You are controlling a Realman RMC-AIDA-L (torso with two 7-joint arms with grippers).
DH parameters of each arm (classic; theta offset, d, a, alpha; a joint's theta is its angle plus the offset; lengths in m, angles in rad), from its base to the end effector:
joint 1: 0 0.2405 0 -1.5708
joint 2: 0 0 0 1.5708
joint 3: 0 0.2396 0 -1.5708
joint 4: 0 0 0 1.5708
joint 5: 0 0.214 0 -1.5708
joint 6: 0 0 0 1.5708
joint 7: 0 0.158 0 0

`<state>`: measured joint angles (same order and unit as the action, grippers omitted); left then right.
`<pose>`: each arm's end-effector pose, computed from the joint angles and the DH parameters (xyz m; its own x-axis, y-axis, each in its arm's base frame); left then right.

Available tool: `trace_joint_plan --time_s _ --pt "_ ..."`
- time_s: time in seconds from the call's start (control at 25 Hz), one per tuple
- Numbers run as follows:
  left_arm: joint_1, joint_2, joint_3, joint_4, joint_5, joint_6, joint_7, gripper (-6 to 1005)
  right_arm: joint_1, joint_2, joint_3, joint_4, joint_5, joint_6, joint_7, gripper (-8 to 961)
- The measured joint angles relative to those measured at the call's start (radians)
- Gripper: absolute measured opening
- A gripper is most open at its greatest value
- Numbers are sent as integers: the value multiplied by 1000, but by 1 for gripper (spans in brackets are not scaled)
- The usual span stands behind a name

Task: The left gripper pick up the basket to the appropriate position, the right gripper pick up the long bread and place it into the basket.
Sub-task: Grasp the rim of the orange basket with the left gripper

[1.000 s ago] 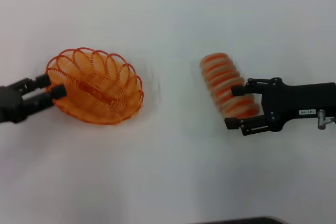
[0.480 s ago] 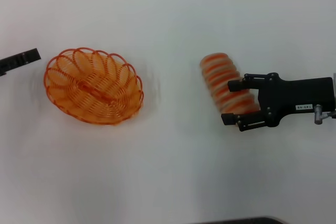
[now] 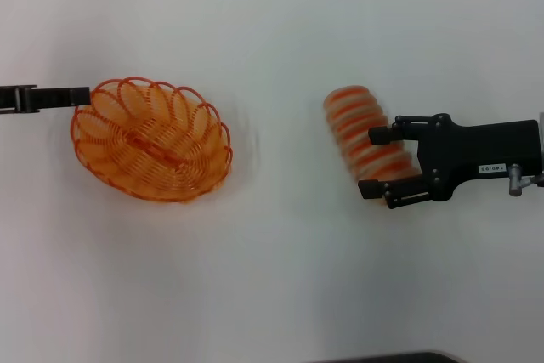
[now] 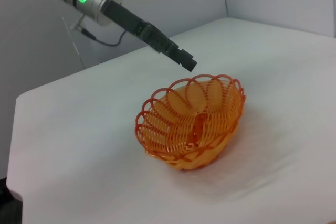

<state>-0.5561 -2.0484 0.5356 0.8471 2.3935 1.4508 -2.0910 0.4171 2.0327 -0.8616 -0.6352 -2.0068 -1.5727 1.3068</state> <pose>-0.2989 0.3529 0.0467 0.4485 0.7987 0.4012 0.8938 -0.3987 -0.2053 0.2842 0.2886 -0.0153 0.8534 -0.3682 -0.3689 -0.4253 -0.9011 -0.0846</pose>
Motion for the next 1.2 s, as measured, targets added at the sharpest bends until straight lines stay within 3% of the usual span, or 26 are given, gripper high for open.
trace_joint_plan --time_s 0.24,0.44,0.68,1.2 --pt "-50 -6 158 68 54 0 -10 732 3 -1 1 0 -2 2 2 947" --pt "-74 -12 224 80 105 -17 -15 731 3 0 3 0 -3 3 2 947" --pt "-91 -34 248 106 183 -64 -25 731 4 0 4 0 -3 4 2 947" --pt "-100 -52 286 102 235 -93 -40 718 12 -2 4 0 -3 8 2 946"
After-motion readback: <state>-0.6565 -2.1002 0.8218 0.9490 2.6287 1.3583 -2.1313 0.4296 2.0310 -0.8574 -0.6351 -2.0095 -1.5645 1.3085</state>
